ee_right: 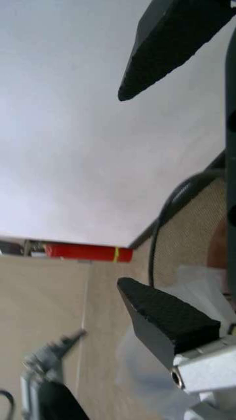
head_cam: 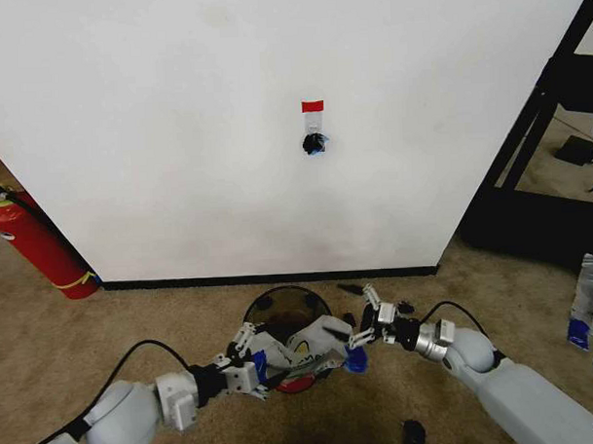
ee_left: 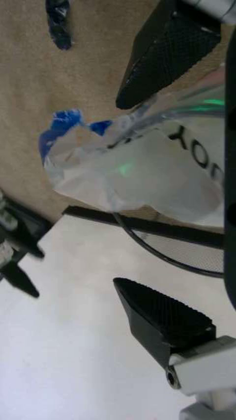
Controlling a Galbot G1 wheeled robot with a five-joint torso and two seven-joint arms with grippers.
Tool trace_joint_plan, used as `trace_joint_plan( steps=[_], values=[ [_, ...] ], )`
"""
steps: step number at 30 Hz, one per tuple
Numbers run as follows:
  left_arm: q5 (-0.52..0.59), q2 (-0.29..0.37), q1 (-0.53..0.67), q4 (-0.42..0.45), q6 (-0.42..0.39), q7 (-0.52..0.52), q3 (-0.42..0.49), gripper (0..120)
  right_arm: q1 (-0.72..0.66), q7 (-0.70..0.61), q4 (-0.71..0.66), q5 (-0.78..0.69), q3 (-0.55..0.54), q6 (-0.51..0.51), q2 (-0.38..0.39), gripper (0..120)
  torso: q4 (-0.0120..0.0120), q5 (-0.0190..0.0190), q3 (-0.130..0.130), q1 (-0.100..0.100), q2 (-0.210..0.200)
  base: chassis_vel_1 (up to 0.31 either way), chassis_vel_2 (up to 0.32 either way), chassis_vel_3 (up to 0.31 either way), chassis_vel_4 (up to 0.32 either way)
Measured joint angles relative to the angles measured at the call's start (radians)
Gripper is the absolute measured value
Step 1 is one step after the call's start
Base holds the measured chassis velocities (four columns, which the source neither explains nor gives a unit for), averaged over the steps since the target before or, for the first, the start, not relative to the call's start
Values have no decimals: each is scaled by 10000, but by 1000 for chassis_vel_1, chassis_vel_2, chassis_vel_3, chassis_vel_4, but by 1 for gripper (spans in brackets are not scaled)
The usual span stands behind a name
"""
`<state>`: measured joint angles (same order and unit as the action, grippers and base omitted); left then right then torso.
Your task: Pick up the garbage bag from the wall and place it over the trash bin.
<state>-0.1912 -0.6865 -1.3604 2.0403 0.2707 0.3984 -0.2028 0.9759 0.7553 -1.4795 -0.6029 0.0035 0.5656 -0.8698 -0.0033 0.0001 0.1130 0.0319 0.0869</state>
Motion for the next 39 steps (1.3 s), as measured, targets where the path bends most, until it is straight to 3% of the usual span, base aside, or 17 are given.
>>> trace_joint_plan(
  steps=[3,7,10,14,22,31,36,39],
  values=[
    [-163,-74,189,-41,-15,-19,209,100,118,-346,-107,-275,37,26,104,100,0,0,0,0,0,0,0,0,0],
    [-498,-413,1296,-434,-274,-265,1626,100,450,-913,-473,-738,271,70,437,100,3,1,0,0,0,0,0,0,0],
    [-526,-489,1694,-598,-339,-334,1907,100,514,-937,-538,-745,326,88,479,100,4,2,0,0,0,0,0,0,0],
    [-355,-466,3283,-1360,-499,-516,2469,100,862,-935,-643,-762,568,209,664,100,1,1,0,0,0,0,0,0,0],
    [-355,-622,3874,-2126,-455,-699,2651,100,919,-937,-703,-758,664,234,711,100,3,-1,0,0,0,0,0,0,0],
    [-510,-730,3821,-2354,-443,-1145,2562,100,1081,-935,-719,-615,714,273,610,100,2,0,0,0,0,0,0,0,0],
    [-376,-804,3534,-2223,-443,-1553,2220,100,1111,-935,-768,-542,731,285,564,100,2,-2,0,1,0,0,0,0,0],
    [424,-530,2927,-1601,-444,-1582,1726,100,1171,-933,-831,-536,786,310,569,100,-3,-5,-1,0,0,0,0,0,0]
  ],
)
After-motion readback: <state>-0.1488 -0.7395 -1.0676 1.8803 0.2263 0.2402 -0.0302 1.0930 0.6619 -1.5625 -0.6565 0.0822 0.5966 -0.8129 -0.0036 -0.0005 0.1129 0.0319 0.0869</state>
